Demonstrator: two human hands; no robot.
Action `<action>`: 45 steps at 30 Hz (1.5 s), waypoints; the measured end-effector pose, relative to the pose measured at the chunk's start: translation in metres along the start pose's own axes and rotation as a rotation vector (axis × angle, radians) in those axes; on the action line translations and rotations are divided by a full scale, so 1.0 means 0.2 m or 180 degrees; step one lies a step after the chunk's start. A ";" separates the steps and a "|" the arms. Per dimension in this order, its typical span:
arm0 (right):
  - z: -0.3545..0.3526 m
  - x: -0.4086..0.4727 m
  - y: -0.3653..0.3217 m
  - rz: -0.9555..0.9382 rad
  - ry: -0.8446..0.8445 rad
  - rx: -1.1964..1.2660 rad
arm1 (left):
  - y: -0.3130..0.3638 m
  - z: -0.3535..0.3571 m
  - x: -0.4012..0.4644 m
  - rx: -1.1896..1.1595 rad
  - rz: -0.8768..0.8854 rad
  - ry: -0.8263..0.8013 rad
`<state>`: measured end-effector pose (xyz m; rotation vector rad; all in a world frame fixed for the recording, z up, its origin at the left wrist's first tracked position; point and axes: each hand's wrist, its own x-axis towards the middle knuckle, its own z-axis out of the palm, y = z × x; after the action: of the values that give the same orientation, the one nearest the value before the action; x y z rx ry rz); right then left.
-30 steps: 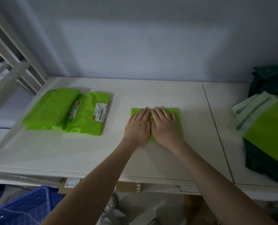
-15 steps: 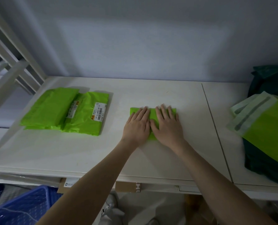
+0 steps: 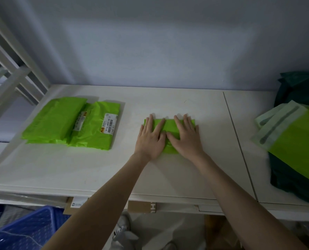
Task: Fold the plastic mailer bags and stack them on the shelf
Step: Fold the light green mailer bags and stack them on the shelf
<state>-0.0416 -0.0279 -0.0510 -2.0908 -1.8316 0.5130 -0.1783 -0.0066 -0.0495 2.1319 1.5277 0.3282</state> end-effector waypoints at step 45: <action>0.12 -0.20 -0.16 -0.0982 0.1099 -0.1640 | -0.12 -0.07 -0.25 0.1490 0.0226 0.0048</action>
<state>-0.0858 -0.0638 -0.0555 -1.9536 -2.1632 -0.4152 -0.2208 -0.0447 -0.0460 2.5451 1.6651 0.0048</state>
